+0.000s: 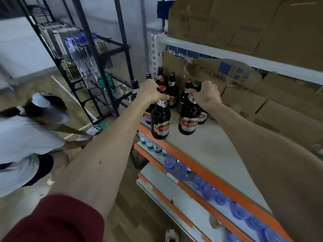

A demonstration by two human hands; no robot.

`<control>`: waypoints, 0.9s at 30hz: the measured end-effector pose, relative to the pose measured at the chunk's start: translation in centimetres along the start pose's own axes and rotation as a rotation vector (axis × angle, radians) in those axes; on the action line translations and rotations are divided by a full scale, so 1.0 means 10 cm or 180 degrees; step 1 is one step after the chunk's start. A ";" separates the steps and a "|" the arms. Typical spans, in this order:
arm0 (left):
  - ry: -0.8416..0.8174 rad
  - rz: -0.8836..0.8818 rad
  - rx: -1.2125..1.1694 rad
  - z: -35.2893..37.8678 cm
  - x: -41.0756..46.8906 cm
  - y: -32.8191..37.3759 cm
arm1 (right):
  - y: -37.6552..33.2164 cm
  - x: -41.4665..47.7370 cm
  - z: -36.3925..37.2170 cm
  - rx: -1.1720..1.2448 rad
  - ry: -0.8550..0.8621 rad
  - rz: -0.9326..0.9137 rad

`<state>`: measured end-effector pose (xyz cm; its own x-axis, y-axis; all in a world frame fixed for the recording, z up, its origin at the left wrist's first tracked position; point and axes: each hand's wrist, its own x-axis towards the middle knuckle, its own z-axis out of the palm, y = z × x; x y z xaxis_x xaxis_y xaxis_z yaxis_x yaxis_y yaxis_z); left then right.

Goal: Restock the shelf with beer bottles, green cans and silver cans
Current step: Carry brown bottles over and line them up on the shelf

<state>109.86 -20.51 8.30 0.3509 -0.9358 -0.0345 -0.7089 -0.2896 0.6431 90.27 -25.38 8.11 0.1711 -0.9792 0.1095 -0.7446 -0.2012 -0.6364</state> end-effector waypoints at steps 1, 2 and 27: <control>-0.0029 -0.0007 -0.0049 0.00 0.09 -0.01 | 0.00 0.11 0.04 -0.0033 0.0008 0.0018; -0.0066 -0.0028 -0.0153 0.01 0.17 -0.01 | 0.00 0.22 0.09 -0.0105 -0.0004 0.0023; -0.1605 0.0958 -0.0213 0.76 1.96 -0.07 | 0.42 0.92 0.61 -0.0207 0.0433 0.1432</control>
<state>112.56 -40.14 1.35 -0.2054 -0.9597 -0.1918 -0.6862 0.0015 0.7274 92.63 -35.05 1.81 -0.2606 -0.9633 -0.0642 -0.7650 0.2466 -0.5949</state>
